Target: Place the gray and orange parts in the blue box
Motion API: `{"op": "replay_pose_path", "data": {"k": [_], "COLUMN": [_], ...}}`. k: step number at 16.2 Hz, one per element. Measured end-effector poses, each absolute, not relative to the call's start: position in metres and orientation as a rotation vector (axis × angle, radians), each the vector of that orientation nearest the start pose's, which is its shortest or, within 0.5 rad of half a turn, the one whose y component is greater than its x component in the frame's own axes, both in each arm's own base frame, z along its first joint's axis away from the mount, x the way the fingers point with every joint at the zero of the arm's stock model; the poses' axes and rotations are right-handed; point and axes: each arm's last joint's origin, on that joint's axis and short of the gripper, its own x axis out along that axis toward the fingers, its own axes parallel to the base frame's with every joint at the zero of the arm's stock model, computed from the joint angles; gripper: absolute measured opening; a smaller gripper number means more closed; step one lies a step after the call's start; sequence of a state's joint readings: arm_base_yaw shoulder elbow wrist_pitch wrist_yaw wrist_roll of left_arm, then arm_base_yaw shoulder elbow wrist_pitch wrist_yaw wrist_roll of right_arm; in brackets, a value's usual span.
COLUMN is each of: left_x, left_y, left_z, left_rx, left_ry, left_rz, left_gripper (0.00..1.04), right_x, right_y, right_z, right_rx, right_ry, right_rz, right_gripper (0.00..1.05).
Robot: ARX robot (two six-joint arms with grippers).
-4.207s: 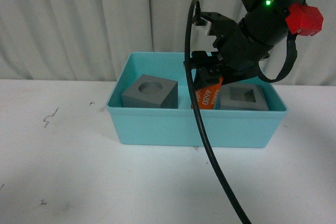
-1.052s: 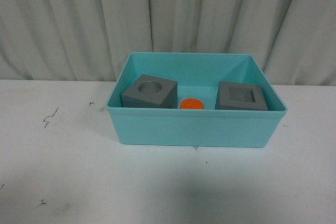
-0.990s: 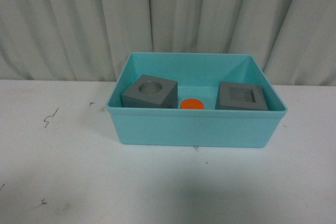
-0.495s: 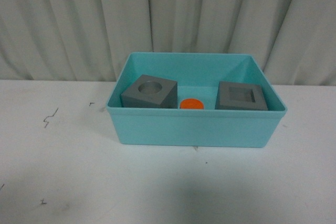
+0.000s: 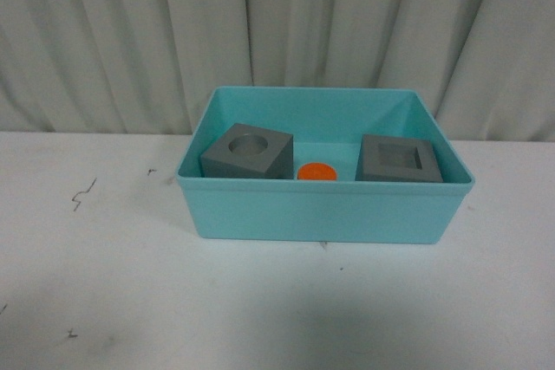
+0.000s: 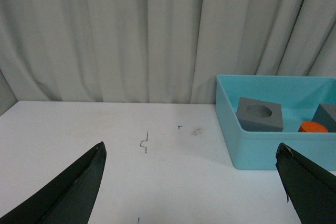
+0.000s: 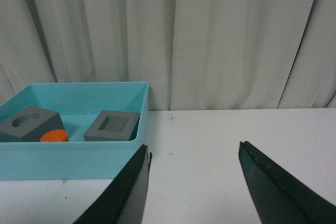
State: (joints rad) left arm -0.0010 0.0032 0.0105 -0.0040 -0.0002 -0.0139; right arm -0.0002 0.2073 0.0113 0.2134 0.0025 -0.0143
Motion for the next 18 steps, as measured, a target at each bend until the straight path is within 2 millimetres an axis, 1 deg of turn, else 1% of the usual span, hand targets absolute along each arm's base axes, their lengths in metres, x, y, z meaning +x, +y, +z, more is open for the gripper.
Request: {"op": "replay_pose_path", "data": {"k": [3,4,5,6,7,8,9,10,11,12,13,14,16,18], "left_x": [0.097,0.097,0.097,0.097,0.097,0.097,0.097,0.097,0.097,0.097,0.097,0.097,0.097,0.097], "left_y": [0.0,0.0,0.0,0.0,0.0,0.0,0.0,0.0,0.0,0.0,0.0,0.0,0.0,0.0], "left_z": [0.166,0.166,0.166,0.166,0.166,0.166,0.166,0.166,0.166,0.166,0.166,0.166,0.166,0.166], "left_rx": [-0.014,-0.014,-0.014,-0.014,-0.014,-0.014,-0.014,-0.014,-0.014,-0.014,-0.014,-0.014,-0.014,-0.014], "left_ry": [-0.003,-0.003,-0.003,-0.003,-0.004,-0.003,-0.004,-0.003,-0.003,-0.004,-0.003,-0.003,-0.003,-0.004], "left_rz": [-0.001,-0.001,-0.001,-0.001,0.001,0.0,0.0,0.0,-0.001,-0.001,-0.001,-0.001,-0.001,-0.001], "left_gripper": [0.98,0.98,0.98,0.98,0.98,0.98,0.98,0.98,0.98,0.98,0.98,0.98,0.98,0.98], "right_x": [0.11,0.11,0.108,0.104,0.098,0.097,0.097,0.097,0.097,0.097,0.097,0.097,0.097,0.097], "right_y": [0.0,0.0,0.0,0.0,0.0,0.0,0.0,0.0,0.0,0.0,0.0,0.0,0.0,0.0], "right_z": [0.171,0.17,0.17,0.166,0.165,0.17,0.166,0.167,0.167,0.167,0.167,0.167,0.167,0.167], "right_rx": [-0.014,-0.01,-0.01,-0.009,-0.009,-0.009,-0.009,-0.008,-0.008,-0.008,-0.008,-0.008,-0.008,-0.008], "right_ry": [-0.017,-0.01,-0.016,0.025,0.012,-0.027,0.003,-0.007,-0.005,-0.005,-0.005,-0.005,-0.005,-0.005], "right_rz": [-0.003,-0.003,-0.003,-0.003,-0.002,-0.001,-0.002,0.0,-0.001,-0.001,-0.001,-0.001,-0.001,-0.001], "right_gripper": [0.83,0.8,0.62,0.46,0.35,0.24,0.09,0.02,0.02,0.06,0.17,0.32,0.53,0.72]}}
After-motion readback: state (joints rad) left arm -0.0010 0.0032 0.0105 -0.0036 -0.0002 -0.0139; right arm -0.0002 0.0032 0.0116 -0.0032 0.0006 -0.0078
